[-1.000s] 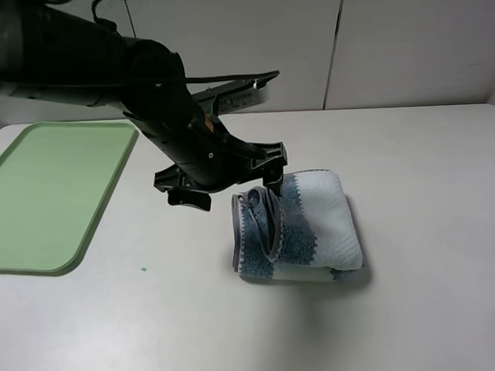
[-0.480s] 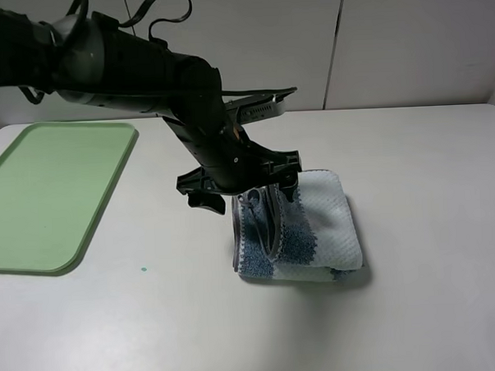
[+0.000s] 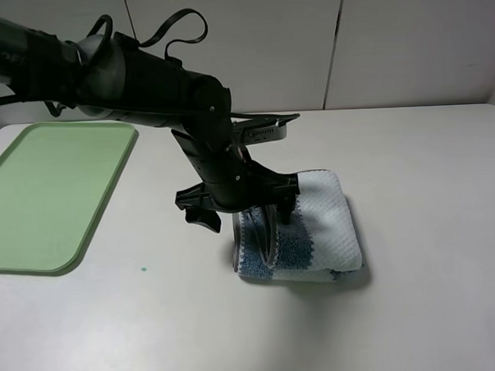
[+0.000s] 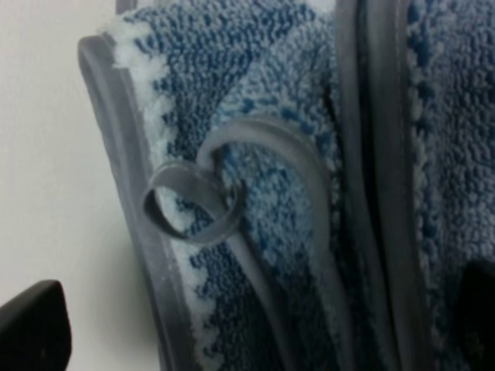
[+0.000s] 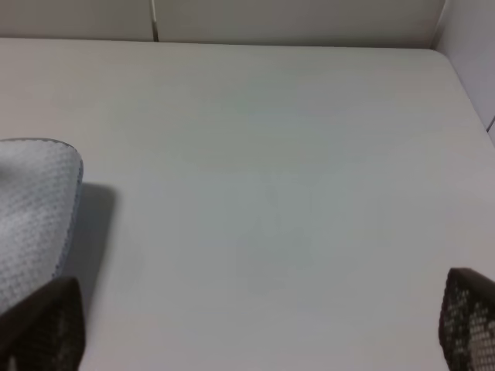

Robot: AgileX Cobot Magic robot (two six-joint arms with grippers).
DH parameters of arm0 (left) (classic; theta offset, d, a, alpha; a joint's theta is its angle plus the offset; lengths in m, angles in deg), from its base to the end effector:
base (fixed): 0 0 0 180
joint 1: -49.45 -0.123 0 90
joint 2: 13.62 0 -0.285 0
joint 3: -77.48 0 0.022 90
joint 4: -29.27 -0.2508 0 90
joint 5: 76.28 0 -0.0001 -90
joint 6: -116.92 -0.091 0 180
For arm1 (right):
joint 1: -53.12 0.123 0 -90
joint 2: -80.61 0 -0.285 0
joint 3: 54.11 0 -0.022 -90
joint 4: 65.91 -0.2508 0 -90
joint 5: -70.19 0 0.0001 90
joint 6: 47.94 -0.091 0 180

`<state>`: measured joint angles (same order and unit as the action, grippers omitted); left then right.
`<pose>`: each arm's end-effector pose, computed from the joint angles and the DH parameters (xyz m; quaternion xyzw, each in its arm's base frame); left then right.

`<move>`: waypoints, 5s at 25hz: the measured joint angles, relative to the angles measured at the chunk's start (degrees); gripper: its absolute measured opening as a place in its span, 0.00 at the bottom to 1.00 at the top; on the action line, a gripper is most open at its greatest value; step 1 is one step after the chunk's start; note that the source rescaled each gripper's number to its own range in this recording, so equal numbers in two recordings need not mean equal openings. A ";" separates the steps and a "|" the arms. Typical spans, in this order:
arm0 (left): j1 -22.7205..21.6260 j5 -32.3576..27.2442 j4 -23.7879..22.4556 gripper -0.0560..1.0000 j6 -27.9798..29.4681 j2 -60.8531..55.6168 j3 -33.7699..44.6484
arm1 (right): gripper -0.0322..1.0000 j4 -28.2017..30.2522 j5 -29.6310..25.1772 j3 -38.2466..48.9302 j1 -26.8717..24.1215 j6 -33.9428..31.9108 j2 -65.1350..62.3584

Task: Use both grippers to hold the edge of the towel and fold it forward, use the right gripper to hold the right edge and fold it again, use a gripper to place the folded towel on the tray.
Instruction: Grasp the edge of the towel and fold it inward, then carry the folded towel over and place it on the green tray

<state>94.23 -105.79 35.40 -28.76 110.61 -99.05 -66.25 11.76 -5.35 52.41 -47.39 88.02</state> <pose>0.2859 -0.2905 0.1389 0.0490 0.9785 -0.1526 0.1298 -0.0038 0.0005 0.2797 0.0011 0.8415 -0.0030 0.5402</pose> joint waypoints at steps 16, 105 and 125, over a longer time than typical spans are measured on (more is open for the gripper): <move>0.18 5.37 0.34 1.00 0.07 5.47 -0.29 | 1.00 0.00 0.00 0.00 0.00 0.00 0.00; -23.31 -12.73 -16.10 0.22 -16.70 -12.68 -0.50 | 1.00 0.00 0.05 0.00 0.00 0.00 0.00; -45.36 -1.81 -14.66 0.22 -27.59 -12.68 6.91 | 1.00 0.00 0.05 0.00 0.00 0.00 0.00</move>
<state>48.87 -107.60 20.74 -56.35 97.92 -92.14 -66.25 11.81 -5.35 52.41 -47.39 88.02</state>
